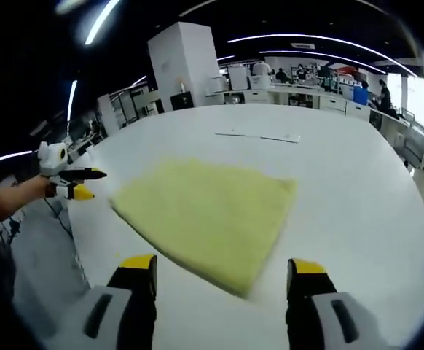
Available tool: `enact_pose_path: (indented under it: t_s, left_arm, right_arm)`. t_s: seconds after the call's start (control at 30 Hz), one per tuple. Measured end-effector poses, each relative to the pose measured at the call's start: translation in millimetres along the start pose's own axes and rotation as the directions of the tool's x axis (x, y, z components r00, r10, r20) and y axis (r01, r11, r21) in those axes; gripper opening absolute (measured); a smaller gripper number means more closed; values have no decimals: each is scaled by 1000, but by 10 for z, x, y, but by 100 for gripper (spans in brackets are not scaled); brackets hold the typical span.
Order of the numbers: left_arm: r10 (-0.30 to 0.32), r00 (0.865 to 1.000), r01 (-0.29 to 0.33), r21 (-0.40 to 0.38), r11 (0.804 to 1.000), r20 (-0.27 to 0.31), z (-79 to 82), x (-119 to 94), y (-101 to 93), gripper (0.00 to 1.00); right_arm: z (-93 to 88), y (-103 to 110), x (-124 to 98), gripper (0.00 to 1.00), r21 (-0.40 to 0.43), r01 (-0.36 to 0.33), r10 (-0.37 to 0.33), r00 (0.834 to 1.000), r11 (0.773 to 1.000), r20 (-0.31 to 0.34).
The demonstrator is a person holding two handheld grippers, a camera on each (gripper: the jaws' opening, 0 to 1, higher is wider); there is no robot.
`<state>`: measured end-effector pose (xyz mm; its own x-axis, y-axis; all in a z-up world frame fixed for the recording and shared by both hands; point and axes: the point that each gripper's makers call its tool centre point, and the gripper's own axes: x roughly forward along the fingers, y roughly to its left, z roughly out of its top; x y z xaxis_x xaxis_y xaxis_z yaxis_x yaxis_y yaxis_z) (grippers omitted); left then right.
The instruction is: Fold the garment on the visible template until the final outline fits inside the template.
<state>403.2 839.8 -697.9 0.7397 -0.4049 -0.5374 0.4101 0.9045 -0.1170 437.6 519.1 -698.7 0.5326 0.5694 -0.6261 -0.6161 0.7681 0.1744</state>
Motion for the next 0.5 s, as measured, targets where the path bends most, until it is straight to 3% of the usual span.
enact_pose_path:
  t_s: [0.17, 0.33, 0.43, 0.5]
  left_arm:
    - [6, 1000, -5, -25, 1000, 10, 79, -119, -55, 80]
    - [12, 999, -11, -48, 999, 34, 176, -232, -94, 92]
    - [21, 999, -19, -40, 999, 41, 194, -287, -123, 98]
    - [25, 999, -23, -40, 999, 33, 175, -300, -123, 99]
  right_arm:
    - [123, 134, -87, 86, -1, -13, 13, 999, 1000, 39]
    - [190, 271, -167, 90, -12, -26, 26, 998, 1000, 50]
    - [269, 243, -193, 100, -7, 13, -13, 996, 1000, 91]
    - [261, 267, -202, 99, -5, 11, -11, 996, 1000, 87]
